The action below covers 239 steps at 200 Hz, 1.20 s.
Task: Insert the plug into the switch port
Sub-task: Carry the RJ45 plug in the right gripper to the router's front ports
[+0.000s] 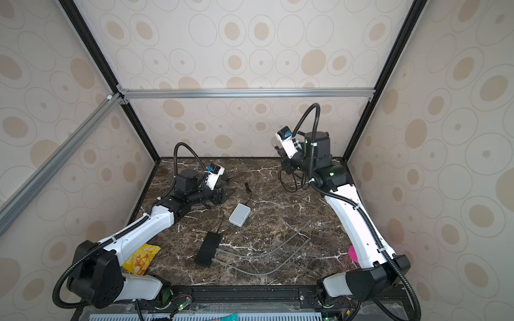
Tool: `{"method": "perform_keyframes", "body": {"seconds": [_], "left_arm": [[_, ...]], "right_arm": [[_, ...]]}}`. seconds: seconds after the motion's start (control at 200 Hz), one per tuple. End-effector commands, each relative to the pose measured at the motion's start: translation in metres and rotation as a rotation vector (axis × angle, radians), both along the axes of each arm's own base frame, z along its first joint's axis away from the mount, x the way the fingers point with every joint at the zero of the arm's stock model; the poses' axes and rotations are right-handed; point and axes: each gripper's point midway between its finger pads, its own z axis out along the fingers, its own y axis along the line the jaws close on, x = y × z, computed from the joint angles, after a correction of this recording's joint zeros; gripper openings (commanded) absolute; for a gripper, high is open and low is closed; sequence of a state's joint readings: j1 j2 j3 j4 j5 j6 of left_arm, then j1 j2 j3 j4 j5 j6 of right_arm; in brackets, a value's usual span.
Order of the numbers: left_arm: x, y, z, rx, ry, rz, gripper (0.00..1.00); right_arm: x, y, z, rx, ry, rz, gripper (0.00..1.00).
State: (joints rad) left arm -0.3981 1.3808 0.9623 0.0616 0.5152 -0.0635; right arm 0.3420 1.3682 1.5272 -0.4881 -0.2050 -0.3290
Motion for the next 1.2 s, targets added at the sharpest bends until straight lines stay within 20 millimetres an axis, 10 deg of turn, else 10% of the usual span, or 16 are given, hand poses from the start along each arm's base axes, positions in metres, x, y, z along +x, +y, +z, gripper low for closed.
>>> {"method": "perform_keyframes", "body": {"seconds": [0.0,0.19,0.585,1.19], "left_arm": [[0.001,0.005,-0.002,-0.012,-0.022,-0.004,0.65],[0.012,0.014,-0.005,0.006,-0.001,0.053,0.65],[0.027,0.024,-0.098,0.18,0.314,0.079,0.53],[0.021,0.01,-0.178,0.223,0.584,-0.001,0.47]], "right_arm": [[-0.019,0.01,-0.054,0.072,0.132,0.036,0.0],[-0.052,0.017,-0.14,0.135,0.341,0.05,0.0],[-0.106,0.052,-0.218,-0.049,0.526,0.284,0.0],[-0.077,0.103,-0.303,-0.18,0.616,0.37,0.0]]}}
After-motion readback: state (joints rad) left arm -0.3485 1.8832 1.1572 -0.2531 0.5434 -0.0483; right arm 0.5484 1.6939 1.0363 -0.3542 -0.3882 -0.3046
